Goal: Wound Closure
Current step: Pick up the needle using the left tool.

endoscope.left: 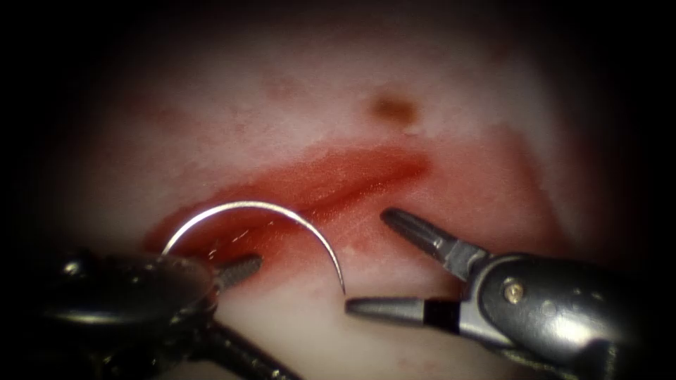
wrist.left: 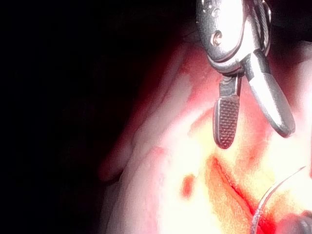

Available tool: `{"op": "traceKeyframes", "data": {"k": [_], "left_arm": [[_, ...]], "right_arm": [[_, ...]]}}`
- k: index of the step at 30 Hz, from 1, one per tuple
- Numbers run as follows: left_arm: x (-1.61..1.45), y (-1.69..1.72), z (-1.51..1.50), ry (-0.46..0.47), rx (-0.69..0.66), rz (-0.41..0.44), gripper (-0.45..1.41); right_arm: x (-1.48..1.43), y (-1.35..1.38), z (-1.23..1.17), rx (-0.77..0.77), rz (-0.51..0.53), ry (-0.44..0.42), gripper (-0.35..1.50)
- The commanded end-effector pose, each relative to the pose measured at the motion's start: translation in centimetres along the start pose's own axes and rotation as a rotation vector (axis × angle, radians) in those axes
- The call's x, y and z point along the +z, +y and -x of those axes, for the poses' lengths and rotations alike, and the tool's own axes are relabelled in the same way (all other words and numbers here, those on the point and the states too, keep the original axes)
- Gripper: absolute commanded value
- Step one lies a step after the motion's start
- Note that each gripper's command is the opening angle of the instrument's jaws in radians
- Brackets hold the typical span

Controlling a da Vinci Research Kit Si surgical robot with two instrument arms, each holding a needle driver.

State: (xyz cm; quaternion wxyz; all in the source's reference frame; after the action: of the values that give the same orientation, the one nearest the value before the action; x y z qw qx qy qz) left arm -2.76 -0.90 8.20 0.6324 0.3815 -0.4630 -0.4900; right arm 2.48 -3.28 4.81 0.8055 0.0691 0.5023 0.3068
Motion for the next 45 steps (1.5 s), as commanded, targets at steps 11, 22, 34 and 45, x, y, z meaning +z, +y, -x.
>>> {"op": "traceKeyframes", "data": {"k": [11, 22, 34, 45], "left_arm": [[0.03, -0.02, 0.12, -0.006, -0.008, -0.003, 1.4], [0.15, 0.0, 0.1, -0.19, -0.33, -0.099, 1.36], [0.39, 0.07, 0.24, -0.33, -0.162, -0.03, 1.3], [0.44, 0.23, 0.2, -0.38, -0.115, 0.037, 1.06]], "right_arm": [[0.11, -0.03, -0.11, 0.001, 0.002, 0.006, 1.2], [0.09, -0.02, -0.11, 0.002, 0.0, 0.006, 1.17], [0.09, -0.02, -0.12, 0.003, 0.001, 0.005, 1.17], [0.1, -0.02, -0.14, 0.006, 0.004, 0.004, 1.19]]}}
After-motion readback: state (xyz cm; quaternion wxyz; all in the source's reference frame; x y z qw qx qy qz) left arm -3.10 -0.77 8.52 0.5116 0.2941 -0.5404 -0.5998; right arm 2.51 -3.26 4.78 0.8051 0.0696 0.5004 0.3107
